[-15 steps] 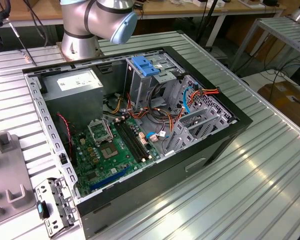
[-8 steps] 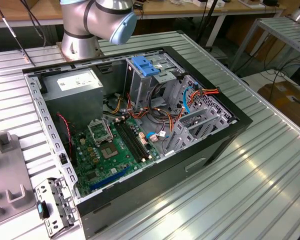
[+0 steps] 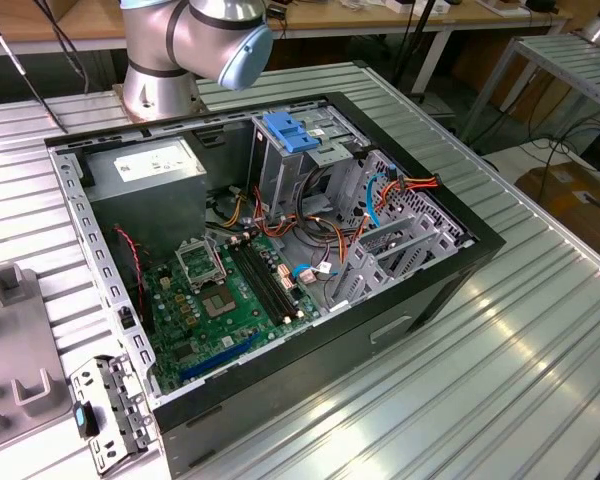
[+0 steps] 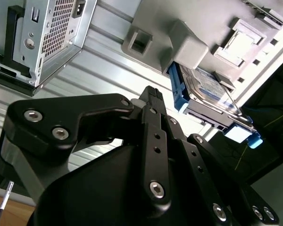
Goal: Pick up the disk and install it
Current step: 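Reach for the disk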
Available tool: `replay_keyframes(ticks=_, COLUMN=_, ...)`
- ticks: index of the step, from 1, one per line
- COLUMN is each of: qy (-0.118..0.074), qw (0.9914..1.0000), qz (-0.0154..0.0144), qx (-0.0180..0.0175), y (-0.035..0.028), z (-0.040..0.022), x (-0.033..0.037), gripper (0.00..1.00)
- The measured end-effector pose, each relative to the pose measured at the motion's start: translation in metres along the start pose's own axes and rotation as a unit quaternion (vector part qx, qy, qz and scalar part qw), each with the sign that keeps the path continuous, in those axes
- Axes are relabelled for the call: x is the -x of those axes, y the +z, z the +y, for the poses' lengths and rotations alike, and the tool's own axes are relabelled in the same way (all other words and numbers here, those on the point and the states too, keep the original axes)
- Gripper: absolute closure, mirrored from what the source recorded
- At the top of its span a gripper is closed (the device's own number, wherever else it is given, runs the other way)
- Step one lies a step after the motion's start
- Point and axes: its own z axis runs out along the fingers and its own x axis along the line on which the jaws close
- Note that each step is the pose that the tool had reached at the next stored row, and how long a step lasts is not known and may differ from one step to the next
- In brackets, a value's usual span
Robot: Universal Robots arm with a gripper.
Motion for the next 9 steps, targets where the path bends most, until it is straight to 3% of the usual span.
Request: replay_keyframes(ticks=9, qy=0.0, qw=1.0, qz=0.0001, qx=0.0, y=-0.0001, z=0.0019, x=-0.0146, gripper=0.89)
